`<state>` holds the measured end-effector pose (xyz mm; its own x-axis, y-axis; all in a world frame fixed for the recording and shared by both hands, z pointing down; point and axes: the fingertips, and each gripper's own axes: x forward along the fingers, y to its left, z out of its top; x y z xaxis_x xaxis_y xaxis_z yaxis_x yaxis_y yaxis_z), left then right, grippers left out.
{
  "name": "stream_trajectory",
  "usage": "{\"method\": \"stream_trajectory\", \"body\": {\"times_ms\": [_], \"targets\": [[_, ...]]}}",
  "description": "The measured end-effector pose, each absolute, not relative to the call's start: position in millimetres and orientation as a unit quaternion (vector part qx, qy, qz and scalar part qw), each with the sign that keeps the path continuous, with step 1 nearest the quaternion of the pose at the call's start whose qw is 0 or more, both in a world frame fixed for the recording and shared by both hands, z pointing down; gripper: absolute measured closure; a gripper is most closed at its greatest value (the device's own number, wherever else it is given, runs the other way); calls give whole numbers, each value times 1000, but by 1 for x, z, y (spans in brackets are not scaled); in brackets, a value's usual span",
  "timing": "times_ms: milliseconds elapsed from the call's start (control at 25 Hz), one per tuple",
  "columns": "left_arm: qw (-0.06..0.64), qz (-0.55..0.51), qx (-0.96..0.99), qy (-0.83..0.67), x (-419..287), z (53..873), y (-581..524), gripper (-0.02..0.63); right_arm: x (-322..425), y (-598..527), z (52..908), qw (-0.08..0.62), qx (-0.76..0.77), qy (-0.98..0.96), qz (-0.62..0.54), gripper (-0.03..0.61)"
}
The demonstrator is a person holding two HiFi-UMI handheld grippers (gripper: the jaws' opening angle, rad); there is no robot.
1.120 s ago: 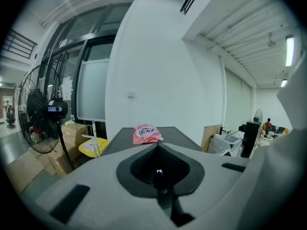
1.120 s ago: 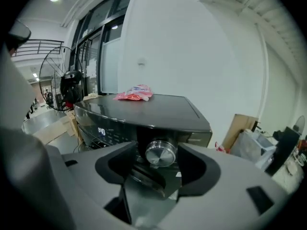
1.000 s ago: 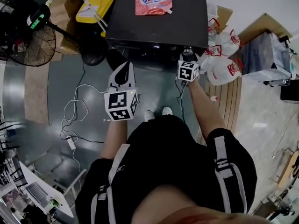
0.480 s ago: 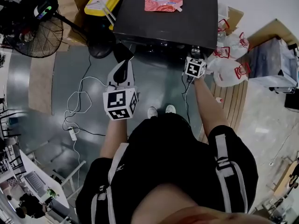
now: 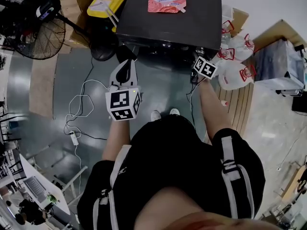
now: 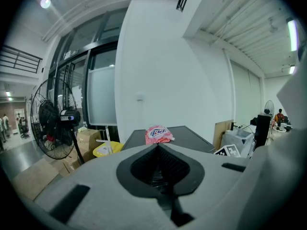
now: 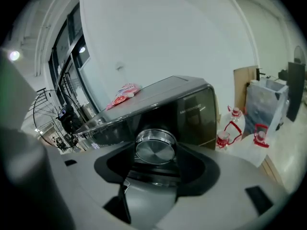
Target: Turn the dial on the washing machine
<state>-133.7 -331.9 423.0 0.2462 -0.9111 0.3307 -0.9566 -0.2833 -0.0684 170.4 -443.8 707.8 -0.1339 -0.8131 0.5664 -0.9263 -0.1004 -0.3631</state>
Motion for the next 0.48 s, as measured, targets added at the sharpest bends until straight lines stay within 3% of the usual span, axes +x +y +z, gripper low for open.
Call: {"method": "stream_trajectory", "body": {"times_ms": [280, 360, 480], "targets": [[76, 158, 784, -595, -131, 429, -329, 620, 172, -446, 708, 91, 656, -664, 347, 330], [77, 159, 785, -593, -129, 431, -327, 620, 173, -446, 711, 54, 651, -656, 378, 330], [74, 161, 787, -590, -126, 430, -323, 620, 175, -443, 714, -57, 622, -628, 464, 330]]}}
